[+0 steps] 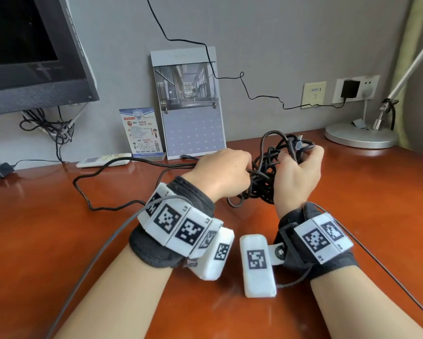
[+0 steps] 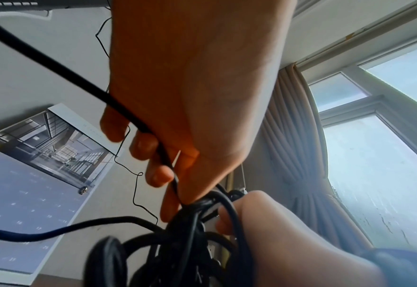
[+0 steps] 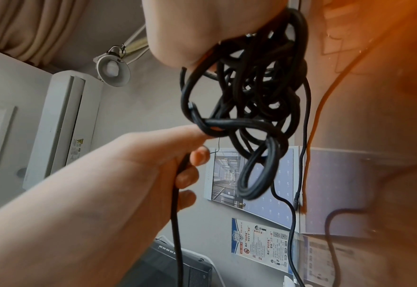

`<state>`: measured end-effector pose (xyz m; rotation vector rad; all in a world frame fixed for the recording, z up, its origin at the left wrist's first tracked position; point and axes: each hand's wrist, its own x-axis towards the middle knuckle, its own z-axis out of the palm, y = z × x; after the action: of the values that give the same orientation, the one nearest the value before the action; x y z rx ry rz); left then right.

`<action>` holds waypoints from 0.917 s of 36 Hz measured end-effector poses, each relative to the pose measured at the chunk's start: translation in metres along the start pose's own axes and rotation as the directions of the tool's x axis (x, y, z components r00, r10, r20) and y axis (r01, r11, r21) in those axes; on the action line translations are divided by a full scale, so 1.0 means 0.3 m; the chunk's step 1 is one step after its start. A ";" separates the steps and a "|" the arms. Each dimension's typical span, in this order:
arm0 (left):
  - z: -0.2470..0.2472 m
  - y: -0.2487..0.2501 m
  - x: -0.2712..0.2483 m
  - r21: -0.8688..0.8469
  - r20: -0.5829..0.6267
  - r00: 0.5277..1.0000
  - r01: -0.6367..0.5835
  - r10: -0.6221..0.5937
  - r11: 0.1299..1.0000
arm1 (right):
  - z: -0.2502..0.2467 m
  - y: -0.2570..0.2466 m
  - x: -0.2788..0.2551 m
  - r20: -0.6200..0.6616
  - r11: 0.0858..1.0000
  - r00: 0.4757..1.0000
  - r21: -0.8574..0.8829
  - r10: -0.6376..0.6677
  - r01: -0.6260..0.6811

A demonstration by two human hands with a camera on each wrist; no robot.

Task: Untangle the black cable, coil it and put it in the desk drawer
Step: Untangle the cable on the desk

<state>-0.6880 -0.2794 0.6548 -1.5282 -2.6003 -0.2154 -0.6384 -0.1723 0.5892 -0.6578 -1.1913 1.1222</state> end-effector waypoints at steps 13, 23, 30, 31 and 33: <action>-0.067 -0.095 0.019 0.012 -0.413 0.893 0.203 -0.180 0.979 | 0.000 -0.002 -0.001 0.033 0.999 0.999 0.037 0.036 -0.037; -0.159 -0.295 -0.026 -0.186 -0.588 0.650 0.471 -0.481 0.863 | -0.023 0.031 0.027 -0.057 0.996 0.996 -0.057 0.065 -0.069; -0.175 -0.488 -0.092 -0.259 -0.620 0.457 0.647 -0.637 0.717 | -0.036 0.051 0.043 -0.110 0.988 0.986 -0.085 0.123 -0.133; -0.171 -0.514 -0.102 -0.271 -0.608 0.433 0.675 -0.666 0.686 | -0.036 0.051 0.044 -0.107 0.987 0.986 -0.080 0.128 -0.137; -0.150 -0.570 -0.114 -0.306 -0.571 0.397 0.710 -0.719 0.635 | -0.035 0.049 0.043 -0.099 0.989 0.987 -0.073 0.123 -0.131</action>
<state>-0.8198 -0.3991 0.6823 -0.0807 -2.4077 -0.6982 -0.6337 -0.1538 0.5780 -0.8489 -1.1307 1.1415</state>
